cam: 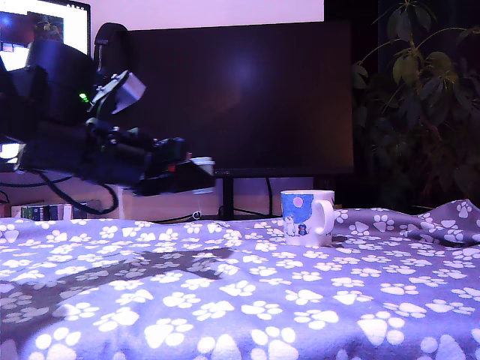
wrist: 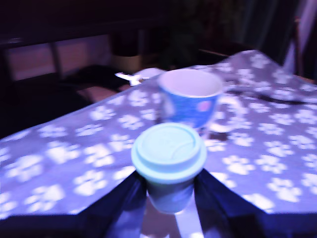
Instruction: Pick up the coffee capsules on the table and drop them inside the coffee cup
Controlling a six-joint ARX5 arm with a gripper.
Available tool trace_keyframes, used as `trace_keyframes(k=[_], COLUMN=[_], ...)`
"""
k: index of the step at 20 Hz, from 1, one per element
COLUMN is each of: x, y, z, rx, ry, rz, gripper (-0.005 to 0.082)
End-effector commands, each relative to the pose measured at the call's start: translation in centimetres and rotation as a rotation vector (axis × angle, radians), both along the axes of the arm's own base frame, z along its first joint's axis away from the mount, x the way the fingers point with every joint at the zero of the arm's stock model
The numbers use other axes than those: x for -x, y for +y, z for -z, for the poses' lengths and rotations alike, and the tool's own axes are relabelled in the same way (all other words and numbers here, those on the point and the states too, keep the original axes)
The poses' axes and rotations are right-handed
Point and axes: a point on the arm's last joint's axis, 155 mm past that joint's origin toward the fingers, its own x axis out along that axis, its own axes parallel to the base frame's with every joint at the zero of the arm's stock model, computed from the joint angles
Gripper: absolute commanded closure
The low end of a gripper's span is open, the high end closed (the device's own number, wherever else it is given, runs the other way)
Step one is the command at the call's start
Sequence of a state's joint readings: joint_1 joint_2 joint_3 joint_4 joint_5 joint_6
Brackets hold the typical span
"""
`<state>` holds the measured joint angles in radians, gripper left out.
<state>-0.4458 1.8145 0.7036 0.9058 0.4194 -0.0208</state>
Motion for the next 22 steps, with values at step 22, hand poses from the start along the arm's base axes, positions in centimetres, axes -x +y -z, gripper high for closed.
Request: trace_keyframes(k=[22], x=[-2.3], y=[-5.4], z=[-4.6], rx=[-0.033], ry=[0.034], rz=[0.047], gripper=[0.063])
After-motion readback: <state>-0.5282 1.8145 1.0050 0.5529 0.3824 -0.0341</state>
